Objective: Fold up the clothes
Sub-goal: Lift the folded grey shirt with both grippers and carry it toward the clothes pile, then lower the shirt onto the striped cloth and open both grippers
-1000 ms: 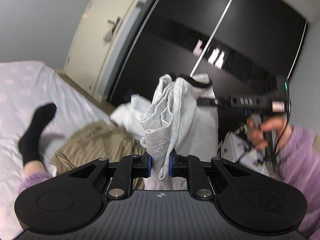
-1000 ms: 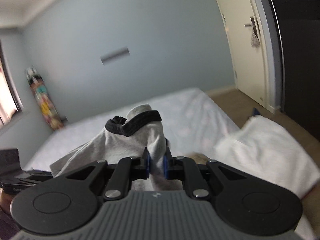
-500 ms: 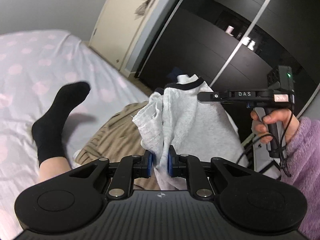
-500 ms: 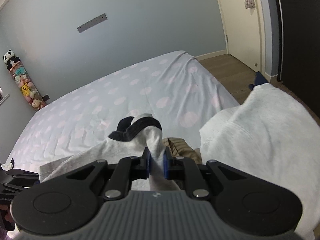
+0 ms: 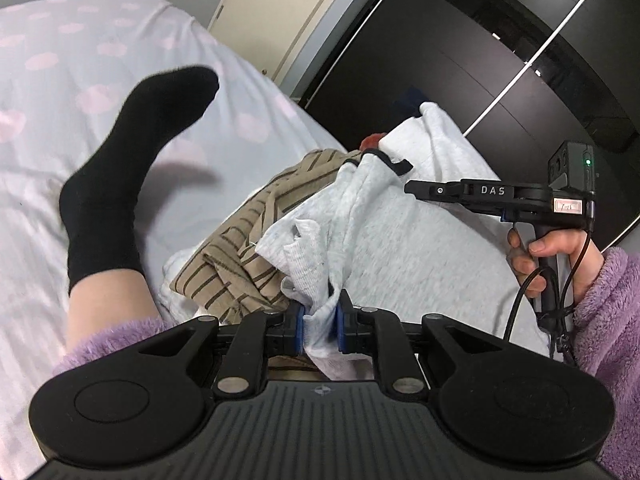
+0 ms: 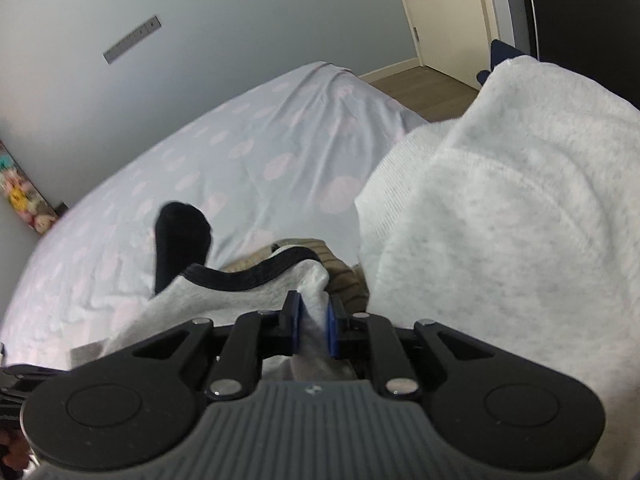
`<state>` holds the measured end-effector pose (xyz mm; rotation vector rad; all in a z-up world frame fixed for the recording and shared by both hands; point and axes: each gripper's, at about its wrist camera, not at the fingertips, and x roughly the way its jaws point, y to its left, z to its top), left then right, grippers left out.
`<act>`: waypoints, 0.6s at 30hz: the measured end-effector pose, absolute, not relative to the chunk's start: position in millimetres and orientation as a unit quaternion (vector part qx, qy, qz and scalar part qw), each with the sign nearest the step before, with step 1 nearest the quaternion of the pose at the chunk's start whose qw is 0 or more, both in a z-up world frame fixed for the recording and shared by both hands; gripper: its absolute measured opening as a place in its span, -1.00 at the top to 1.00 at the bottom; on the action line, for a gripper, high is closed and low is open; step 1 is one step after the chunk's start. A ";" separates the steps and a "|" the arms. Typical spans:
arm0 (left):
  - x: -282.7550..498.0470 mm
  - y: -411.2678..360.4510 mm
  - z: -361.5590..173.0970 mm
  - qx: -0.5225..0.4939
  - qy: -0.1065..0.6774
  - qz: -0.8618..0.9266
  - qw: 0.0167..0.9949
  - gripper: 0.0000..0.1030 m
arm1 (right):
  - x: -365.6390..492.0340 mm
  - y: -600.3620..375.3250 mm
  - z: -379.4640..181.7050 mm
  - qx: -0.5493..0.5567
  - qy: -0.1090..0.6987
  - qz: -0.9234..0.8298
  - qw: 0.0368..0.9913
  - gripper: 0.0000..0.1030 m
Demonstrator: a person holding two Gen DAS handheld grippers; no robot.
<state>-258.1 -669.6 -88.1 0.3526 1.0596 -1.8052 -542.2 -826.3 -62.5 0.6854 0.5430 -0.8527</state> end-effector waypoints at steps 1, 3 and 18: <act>-258.6 -670.8 -90.5 0.146 0.437 -0.741 0.488 0.74 | -539.3 -826.0 -65.3 0.312 0.261 -0.406 0.819 0.70; -262.2 -669.3 -90.5 0.149 0.435 -0.738 0.493 0.74 | -535.6 -825.6 -72.1 0.298 0.268 -0.417 0.815 0.70; -249.9 -632.0 -11.3 0.136 0.328 -0.757 0.548 0.57 | -575.4 -776.5 0.6 0.274 0.196 -0.443 0.831 0.55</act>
